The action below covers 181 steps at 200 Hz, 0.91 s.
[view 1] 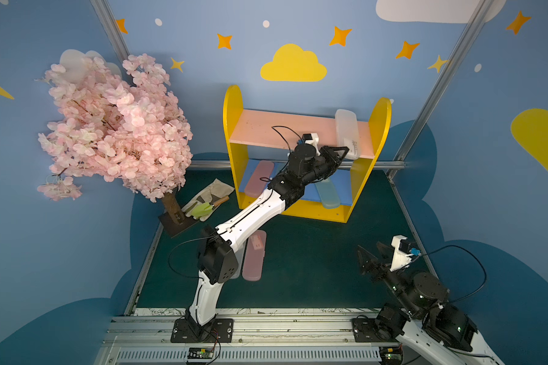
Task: Remove the pencil cases from the shelf
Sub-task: Pick up the pencil case from the shelf.
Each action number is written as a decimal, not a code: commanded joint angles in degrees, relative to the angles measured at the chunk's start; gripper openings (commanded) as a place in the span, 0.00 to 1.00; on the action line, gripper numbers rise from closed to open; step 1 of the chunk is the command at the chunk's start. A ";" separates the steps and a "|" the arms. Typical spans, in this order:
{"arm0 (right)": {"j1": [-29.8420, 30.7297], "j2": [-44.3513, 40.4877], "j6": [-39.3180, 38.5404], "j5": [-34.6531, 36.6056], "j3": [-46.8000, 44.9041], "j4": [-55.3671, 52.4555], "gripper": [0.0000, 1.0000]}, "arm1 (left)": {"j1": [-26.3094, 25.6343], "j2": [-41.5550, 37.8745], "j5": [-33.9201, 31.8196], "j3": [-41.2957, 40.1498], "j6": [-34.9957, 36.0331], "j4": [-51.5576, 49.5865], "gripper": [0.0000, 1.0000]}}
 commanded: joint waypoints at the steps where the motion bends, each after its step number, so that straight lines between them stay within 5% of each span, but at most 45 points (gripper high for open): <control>1: -0.25 0.59 -0.69 -0.68 1.42 0.57 0.92 | 0.48 -5.72 4.62 -4.00 2.79 4.03 0.06; 38: -0.29 3.72 -1.31 -7.92 3.26 3.19 0.93 | 1.36 -16.66 9.31 -19.12 4.96 10.14 0.04; 110: -0.23 15.15 7.63 -23.10 6.35 13.48 0.93 | 3.56 -44.19 7.68 -55.49 7.20 17.86 0.03; 181: -0.56 29.19 17.53 -35.55 9.87 28.49 0.91 | 3.92 -63.21 10.76 -73.55 7.70 16.69 0.03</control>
